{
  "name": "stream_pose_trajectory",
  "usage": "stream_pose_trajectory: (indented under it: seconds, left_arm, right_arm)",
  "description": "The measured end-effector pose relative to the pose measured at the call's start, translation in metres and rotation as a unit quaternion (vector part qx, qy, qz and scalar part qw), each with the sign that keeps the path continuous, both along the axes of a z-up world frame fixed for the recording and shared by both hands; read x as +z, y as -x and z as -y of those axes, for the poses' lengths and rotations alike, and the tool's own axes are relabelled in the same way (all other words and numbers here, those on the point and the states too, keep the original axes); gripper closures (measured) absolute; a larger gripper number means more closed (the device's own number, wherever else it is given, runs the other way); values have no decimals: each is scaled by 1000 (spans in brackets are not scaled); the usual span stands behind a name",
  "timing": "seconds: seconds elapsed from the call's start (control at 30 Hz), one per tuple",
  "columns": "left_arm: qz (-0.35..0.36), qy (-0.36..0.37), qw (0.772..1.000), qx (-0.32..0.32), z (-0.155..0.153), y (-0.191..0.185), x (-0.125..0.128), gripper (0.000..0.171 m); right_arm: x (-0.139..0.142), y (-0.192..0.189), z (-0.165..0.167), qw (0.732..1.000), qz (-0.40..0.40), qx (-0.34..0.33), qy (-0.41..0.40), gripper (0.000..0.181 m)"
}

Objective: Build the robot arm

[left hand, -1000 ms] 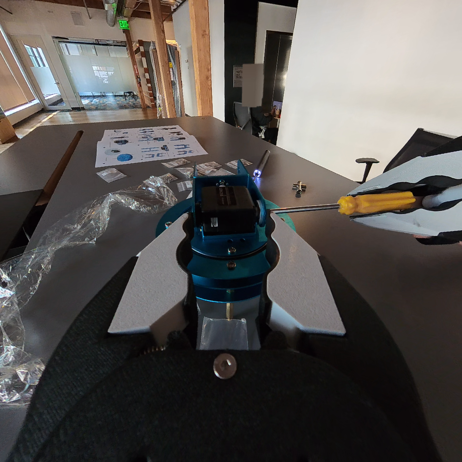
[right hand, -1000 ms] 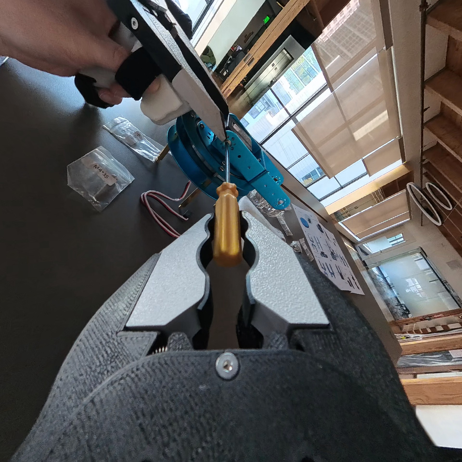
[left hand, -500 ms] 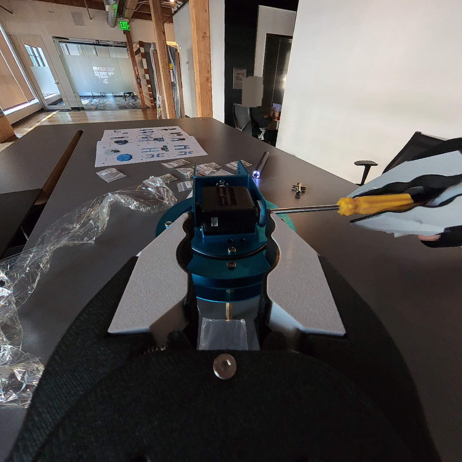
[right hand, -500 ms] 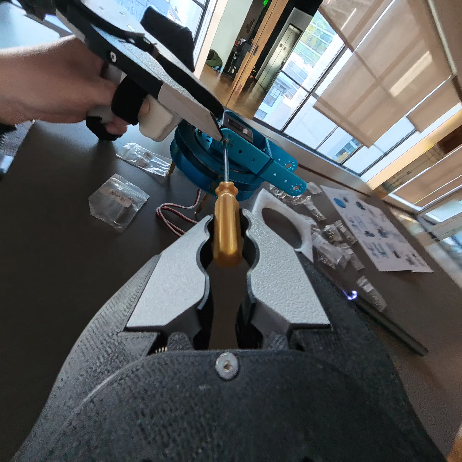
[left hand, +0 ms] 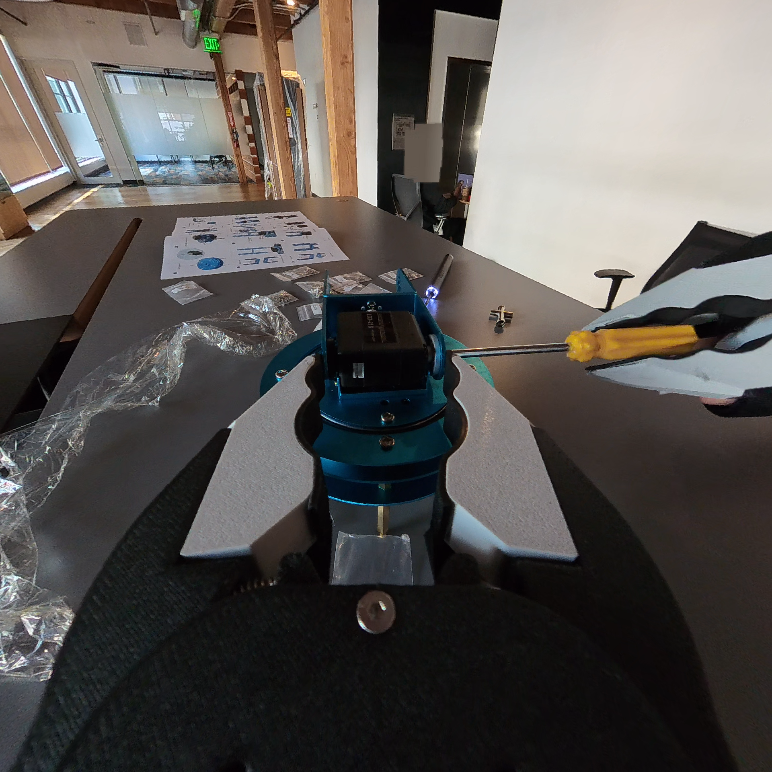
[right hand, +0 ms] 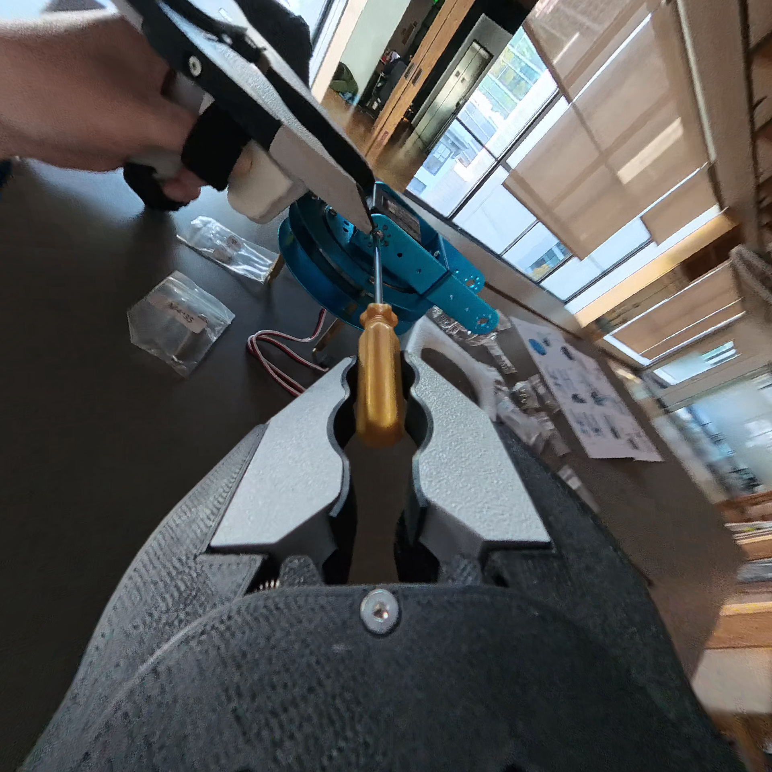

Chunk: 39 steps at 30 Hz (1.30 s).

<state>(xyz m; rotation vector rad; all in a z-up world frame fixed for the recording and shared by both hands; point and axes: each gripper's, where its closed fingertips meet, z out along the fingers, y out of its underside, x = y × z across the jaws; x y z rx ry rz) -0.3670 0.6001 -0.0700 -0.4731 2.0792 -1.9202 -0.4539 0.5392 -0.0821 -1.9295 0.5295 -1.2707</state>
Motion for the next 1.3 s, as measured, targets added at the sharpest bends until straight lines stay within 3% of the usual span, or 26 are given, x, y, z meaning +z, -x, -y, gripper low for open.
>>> stream_pose_trajectory:
  seconds: [0.23,0.47,0.63,0.8,0.9,1.07,1.13,1.3]
  left_arm:
    - [1,0,1000,3,0,0,0,116]
    - [-2,1,1000,4,0,0,0,116]
    - [-2,1,1000,9,1,-1,0,115]
    - [-6,3,1000,9,0,-1,0,115]
    - [-8,2,1000,4,1,0,0,115]
    - [-34,16,999,-10,2,1,1,115]
    - [-48,24,998,-14,-1,4,3,114]
    - [-49,90,995,15,-28,14,29,112]
  right_arm:
    - [-4,0,0,993,-63,6,-96,164]
    - [-1,1,0,997,25,-14,65,163]
    - [-8,0,2,992,-78,-13,-94,164]
    - [-9,3,-3,983,-111,-6,-144,164]
    - [-8,3,-1,987,-102,12,-123,164]
    - [-3,15,15,999,-31,11,-19,164]
    - [-12,25,33,999,-42,4,-11,164]
    - [-41,48,83,995,-81,65,-8,164]
